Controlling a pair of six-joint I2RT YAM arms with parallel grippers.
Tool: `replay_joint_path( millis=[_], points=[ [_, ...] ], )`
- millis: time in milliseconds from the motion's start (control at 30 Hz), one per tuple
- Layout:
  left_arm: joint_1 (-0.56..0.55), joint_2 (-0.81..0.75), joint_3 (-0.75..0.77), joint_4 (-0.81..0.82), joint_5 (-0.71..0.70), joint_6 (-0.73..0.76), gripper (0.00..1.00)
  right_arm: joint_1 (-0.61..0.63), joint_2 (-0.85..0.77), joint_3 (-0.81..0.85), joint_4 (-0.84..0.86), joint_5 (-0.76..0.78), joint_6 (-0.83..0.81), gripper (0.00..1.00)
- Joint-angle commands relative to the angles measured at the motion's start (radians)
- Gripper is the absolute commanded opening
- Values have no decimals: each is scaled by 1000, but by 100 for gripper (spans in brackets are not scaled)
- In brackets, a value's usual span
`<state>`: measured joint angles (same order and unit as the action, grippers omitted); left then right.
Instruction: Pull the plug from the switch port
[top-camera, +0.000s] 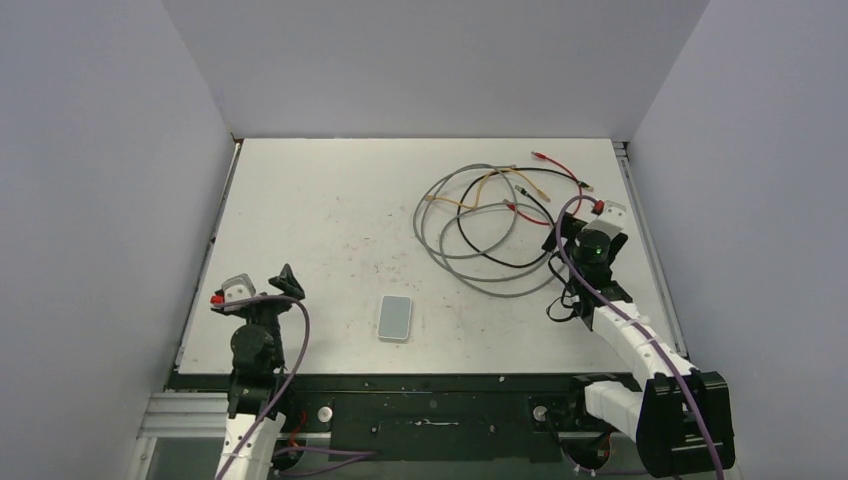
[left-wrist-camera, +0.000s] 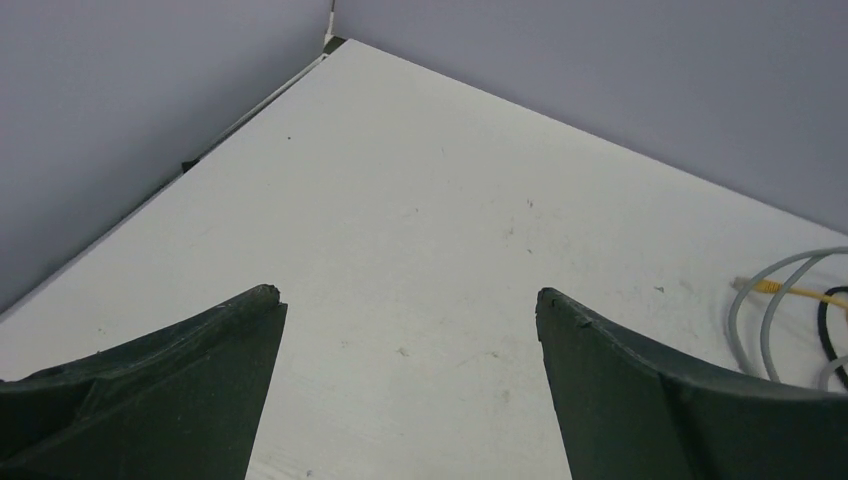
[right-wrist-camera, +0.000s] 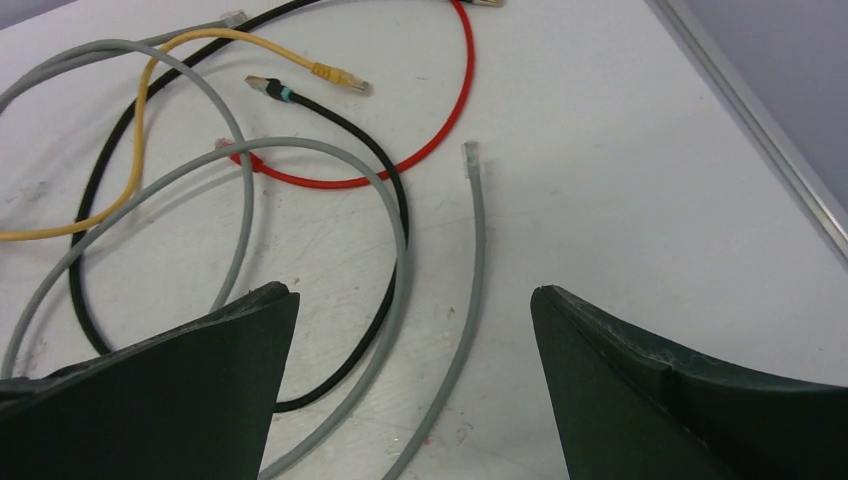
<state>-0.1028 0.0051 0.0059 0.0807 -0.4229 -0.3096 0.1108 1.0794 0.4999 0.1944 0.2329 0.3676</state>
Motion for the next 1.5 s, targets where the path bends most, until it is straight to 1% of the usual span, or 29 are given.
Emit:
replay_joint_path(
  millis=[0,100,167,233,300,367,400,467,600,667,733,800,867,900,933,967,1000,1067,1133,1467],
  points=[
    [5,103,-35,128,129,207,96,-7,-21,-63,56,119,-68,90],
    [5,290,-23,265,130,223,96,-7,-34,-145,183,163,-94,90],
    [5,429,-13,353,142,245,96,-7,-39,-203,288,160,-121,90],
    [5,568,31,427,164,264,96,-8,-38,-278,407,153,-145,90],
    [3,704,60,496,195,289,96,-11,-23,-343,534,149,-170,90],
    [4,816,70,591,201,281,96,-15,9,-383,621,162,-182,90],
    [4,861,68,644,194,266,96,-16,32,-390,656,174,-188,90],
    [5,951,73,753,181,260,96,-18,74,-373,671,197,-185,90],
    [5,1112,138,822,204,277,96,-18,195,-342,788,172,-221,90],
    [5,1191,161,892,203,287,96,-20,267,-319,855,173,-231,90],
    [5,1272,200,938,158,235,96,-21,345,-298,921,173,-237,90],
    [5,1371,231,974,160,241,96,-23,443,-294,1033,169,-228,90],
    [5,1462,238,1043,176,254,96,-27,478,-258,985,87,-253,90],
    [11,1476,245,1058,178,248,96,-23,536,-254,1039,50,-293,90],
    [18,1451,258,983,185,225,96,-20,541,-251,1038,40,-298,90],
    [22,1457,252,999,189,225,96,-23,526,-246,992,38,-286,90],
    [23,1473,245,1046,184,239,96,-21,540,-251,1036,36,-297,90],
    [24,1450,253,991,185,225,96,-22,530,-247,1008,38,-292,90],
    [23,1467,247,1032,190,232,96,-21,536,-253,1034,37,-295,90],
    [24,1472,261,1005,196,230,96,-21,534,-253,1027,40,-297,90]
  ],
)
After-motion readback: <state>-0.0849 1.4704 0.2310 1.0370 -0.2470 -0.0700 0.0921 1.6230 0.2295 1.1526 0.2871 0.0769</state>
